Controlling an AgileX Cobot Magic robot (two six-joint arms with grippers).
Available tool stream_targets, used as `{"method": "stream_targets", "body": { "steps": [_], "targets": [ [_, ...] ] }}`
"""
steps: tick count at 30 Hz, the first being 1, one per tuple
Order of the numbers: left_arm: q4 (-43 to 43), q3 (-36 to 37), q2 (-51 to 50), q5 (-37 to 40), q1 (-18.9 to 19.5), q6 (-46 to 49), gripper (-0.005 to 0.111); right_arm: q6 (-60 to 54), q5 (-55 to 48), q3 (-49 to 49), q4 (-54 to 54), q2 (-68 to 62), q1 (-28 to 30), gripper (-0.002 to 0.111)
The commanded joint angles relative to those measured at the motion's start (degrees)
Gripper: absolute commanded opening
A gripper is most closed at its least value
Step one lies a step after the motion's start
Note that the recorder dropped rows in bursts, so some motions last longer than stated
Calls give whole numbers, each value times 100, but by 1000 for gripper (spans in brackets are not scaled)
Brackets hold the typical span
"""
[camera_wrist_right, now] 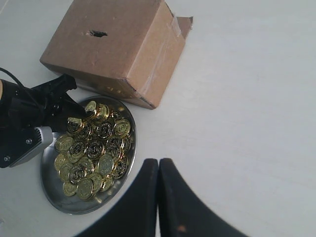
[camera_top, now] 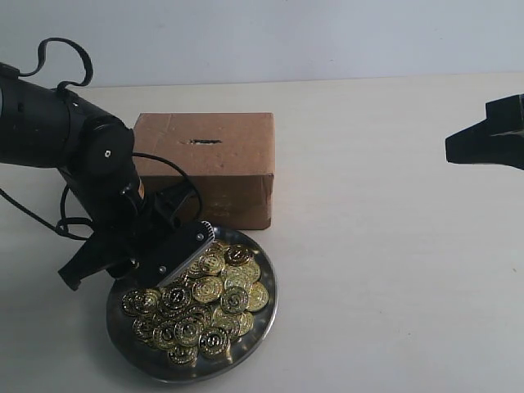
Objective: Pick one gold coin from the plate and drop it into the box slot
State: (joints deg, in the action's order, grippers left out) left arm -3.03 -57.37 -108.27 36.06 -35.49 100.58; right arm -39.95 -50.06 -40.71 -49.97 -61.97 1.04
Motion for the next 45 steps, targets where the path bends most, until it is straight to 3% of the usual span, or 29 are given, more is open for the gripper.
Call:
{"method": "stream_targets", "body": {
  "steps": [1, 9, 16, 39, 45],
  "targets": [
    [130, 14, 55, 78, 7, 113, 48, -73, 42, -29, -64, 0, 28, 0],
    [183, 14, 55, 115, 7, 113, 35, -73, 42, -29, -64, 0, 28, 0],
    [192, 14, 55, 128, 7, 113, 41, -73, 42, -29, -64, 0, 28, 0],
    [219, 14, 342, 206, 7, 78, 39, -84, 31, -29, -81, 0, 28, 0],
    [261, 14, 875, 191, 7, -486, 39, -886, -39, 383, -1223, -12, -187, 0]
  ]
}}
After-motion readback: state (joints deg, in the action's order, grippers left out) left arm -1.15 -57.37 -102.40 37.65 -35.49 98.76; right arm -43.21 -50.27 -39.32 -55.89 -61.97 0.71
